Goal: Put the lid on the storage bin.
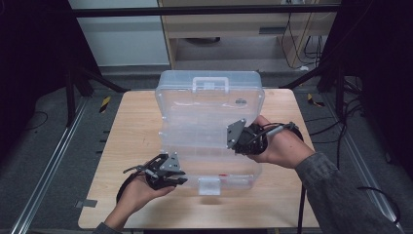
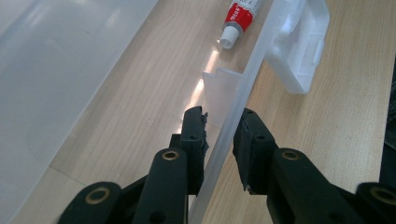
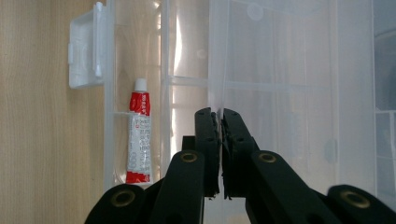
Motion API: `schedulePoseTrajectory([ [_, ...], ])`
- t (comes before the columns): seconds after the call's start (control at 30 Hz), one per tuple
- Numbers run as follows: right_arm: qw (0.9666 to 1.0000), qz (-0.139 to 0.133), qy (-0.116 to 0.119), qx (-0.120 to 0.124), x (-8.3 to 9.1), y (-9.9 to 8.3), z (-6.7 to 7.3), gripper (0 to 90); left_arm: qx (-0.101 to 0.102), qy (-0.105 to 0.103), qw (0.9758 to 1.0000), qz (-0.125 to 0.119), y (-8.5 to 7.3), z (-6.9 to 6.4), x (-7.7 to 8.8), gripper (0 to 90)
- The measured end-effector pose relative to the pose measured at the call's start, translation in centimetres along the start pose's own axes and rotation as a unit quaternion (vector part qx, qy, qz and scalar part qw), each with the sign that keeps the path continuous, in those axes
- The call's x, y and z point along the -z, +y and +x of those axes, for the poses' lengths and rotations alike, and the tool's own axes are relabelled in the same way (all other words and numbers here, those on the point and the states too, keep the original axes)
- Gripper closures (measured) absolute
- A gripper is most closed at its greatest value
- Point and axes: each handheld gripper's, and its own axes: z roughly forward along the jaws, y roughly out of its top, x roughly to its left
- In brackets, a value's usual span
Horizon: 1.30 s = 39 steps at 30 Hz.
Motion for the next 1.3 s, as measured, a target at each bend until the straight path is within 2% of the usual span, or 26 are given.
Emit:
schedulePoseTrajectory([
  [0.57, 1.0000, 0.001, 0.008, -0.004, -0.1, -0.3, 0.4, 85.8, 0.000, -0.001, 0.9999, -0.011, 0.0, -0.4, -0.1, 75.1],
  [0.63, 1.0000, 0.002, 0.008, -0.003, -0.1, -0.3, 0.4, 85.9, 0.035, 0.000, 0.9993, -0.013, -0.2, -0.9, -0.1, 75.0],
  [0.73, 0.9999, 0.002, 0.012, -0.001, -0.2, -0.3, 0.6, 86.1, 0.031, -0.001, 0.9994, -0.013, -0.2, -0.9, -0.1, 74.9],
  [0.8, 0.9999, 0.002, 0.014, 0.002, -0.2, -0.3, 0.6, 86.2, 0.036, 0.000, 0.9993, -0.013, -0.2, -0.9, -0.1, 74.9],
  [0.87, 0.9999, 0.003, 0.016, 0.002, -0.2, -0.3, 0.7, 86.1, 0.032, -0.001, 0.9994, -0.016, -0.2, -0.8, -0.1, 74.8],
  [0.9, 0.9999, 0.002, 0.014, 0.002, -0.3, -0.3, 0.8, 86.1, 0.023, 0.000, 0.9996, -0.016, -0.2, -0.7, -0.1, 74.6],
  [1.1, 0.9998, 0.007, 0.019, 0.001, -0.3, -0.3, 0.9, 86.1, 0.015, -0.002, 0.9996, -0.024, -0.4, -0.4, 0.1, 73.4],
  [1.3, 0.9998, 0.005, 0.020, 0.000, -0.2, -0.3, 0.8, 86.2, 0.023, 0.007, 0.9993, -0.030, -0.7, -0.4, 1.0, 65.0],
])
